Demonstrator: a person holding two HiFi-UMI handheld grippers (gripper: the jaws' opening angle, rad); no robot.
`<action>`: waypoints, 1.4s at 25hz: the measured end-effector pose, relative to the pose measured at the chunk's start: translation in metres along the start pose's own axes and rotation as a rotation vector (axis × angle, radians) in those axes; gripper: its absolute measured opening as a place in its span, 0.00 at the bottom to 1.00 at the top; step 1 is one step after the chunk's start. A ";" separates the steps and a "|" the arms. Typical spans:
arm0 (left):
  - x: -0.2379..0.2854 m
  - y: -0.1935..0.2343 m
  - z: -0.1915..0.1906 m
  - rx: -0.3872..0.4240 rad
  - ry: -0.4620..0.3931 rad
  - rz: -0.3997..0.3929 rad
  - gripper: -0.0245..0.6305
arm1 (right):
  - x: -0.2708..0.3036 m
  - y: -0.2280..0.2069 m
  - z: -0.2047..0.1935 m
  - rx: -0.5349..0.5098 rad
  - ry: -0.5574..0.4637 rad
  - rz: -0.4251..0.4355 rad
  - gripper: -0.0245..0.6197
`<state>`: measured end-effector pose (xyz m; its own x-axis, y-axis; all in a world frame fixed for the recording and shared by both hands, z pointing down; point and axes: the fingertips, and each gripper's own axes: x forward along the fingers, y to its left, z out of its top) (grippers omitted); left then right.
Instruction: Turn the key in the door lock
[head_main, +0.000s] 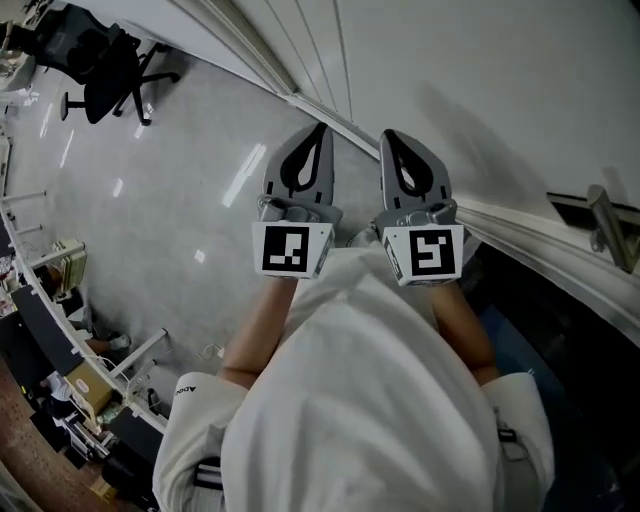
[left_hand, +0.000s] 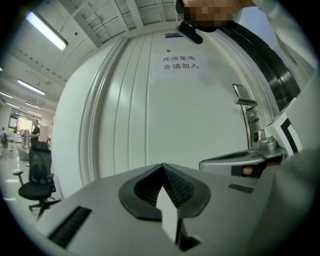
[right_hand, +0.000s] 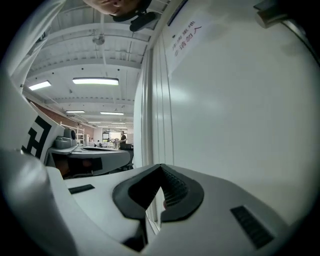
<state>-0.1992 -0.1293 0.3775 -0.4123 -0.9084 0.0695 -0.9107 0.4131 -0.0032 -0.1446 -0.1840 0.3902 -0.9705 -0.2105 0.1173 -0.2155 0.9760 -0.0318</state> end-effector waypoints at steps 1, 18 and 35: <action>-0.004 0.007 0.000 -0.001 -0.001 0.013 0.05 | 0.004 0.008 0.001 -0.007 0.003 0.022 0.04; -0.054 0.135 -0.021 -0.065 -0.016 0.064 0.05 | 0.082 0.128 0.000 -0.028 0.095 0.111 0.04; -0.139 0.278 -0.017 -0.062 -0.031 0.221 0.05 | 0.154 0.271 0.003 -0.033 0.090 0.209 0.04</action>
<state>-0.3948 0.1130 0.3844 -0.6029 -0.7967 0.0435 -0.7953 0.6044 0.0463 -0.3529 0.0480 0.3970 -0.9799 0.0011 0.1994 -0.0054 0.9995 -0.0321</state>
